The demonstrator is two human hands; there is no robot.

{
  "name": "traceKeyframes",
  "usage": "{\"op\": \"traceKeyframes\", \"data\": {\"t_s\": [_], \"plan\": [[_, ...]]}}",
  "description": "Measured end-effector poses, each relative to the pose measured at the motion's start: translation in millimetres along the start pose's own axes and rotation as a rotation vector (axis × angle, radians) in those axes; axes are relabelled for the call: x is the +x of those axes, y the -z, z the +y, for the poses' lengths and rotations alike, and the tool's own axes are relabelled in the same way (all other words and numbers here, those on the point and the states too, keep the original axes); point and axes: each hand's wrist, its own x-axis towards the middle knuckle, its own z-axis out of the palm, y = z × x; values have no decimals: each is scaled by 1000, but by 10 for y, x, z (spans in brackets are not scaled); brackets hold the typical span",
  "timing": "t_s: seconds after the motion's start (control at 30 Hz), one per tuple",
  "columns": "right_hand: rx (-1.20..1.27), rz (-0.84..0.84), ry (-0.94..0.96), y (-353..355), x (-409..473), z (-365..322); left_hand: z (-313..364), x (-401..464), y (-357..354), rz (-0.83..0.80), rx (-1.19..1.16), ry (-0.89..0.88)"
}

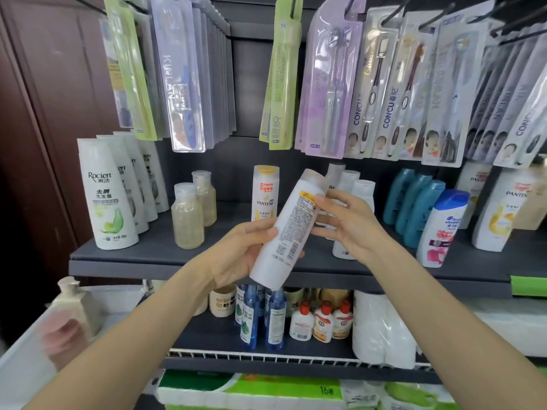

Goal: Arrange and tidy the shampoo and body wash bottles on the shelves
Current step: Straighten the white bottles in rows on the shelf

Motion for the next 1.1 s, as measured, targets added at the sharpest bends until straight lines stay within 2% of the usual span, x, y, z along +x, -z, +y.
{"op": "traceKeyframes", "data": {"t_s": [0.17, 0.33, 0.47, 0.63, 0.77, 0.93, 1.03, 1.1], "plan": [[-14, 9, 7, -8, 13, -10, 8, 29, 28, -4, 52, -18], [-7, 50, 26, -37, 27, -31, 12, 67, 7, 110, 88, -41], [-28, 53, 11, -109, 25, -27, 21, 113, -65, 277, 302, -71], [-188, 110, 2, -210, 35, 4, 19, 167, -218, 334, 554, -141], [-141, 168, 46, -194, 74, -26, 15, 226, -237, 417, 841, -228], [-171, 81, 114, -165, 103, -77, 73, 262, -134, 403, 935, -184], [-132, 52, 119, -187, 131, -64, 49, 294, -131, 516, 954, -292], [-201, 63, 117, -217, 144, -68, 16, 322, -148, 582, 967, -349]]}}
